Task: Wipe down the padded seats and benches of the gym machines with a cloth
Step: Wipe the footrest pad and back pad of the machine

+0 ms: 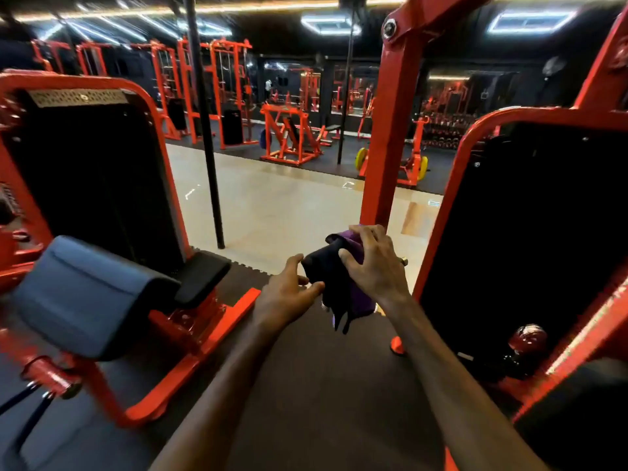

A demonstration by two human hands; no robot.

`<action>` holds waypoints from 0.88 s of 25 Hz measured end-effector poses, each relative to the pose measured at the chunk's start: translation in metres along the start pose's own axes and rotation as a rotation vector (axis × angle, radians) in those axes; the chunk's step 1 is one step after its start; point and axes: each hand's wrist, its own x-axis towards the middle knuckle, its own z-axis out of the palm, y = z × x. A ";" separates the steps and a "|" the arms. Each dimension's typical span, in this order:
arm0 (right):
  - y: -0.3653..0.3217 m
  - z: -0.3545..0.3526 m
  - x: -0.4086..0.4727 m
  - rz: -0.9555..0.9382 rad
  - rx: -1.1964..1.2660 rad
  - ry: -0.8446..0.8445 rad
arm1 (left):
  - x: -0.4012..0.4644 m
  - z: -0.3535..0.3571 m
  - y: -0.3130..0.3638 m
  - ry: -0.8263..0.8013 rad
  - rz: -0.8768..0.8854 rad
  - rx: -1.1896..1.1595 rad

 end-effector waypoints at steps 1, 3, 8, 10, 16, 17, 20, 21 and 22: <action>0.002 0.009 0.011 0.006 -0.018 0.028 | 0.015 0.007 -0.006 -0.012 -0.026 -0.113; 0.009 0.022 0.024 0.053 -0.087 0.062 | 0.038 0.018 -0.013 -0.047 -0.050 -0.258; 0.030 0.051 0.037 0.015 -0.104 0.157 | 0.092 0.039 -0.034 -0.242 -0.178 -0.602; 0.034 0.060 0.039 0.016 -0.044 0.220 | 0.102 0.039 -0.039 -0.178 -0.095 -0.617; 0.030 0.052 0.040 0.354 0.623 0.302 | 0.115 0.015 -0.053 -0.023 0.135 -0.837; 0.030 0.048 0.038 0.432 0.753 0.300 | 0.119 0.008 -0.059 -0.030 0.121 -0.911; 0.027 0.032 0.033 0.609 1.060 0.351 | 0.133 -0.020 -0.079 0.007 0.057 -1.070; 0.025 0.029 0.029 0.644 1.128 0.390 | 0.138 -0.029 -0.086 0.025 0.051 -1.096; 0.022 0.027 0.025 0.671 1.185 0.434 | 0.143 -0.039 -0.093 0.035 0.056 -1.105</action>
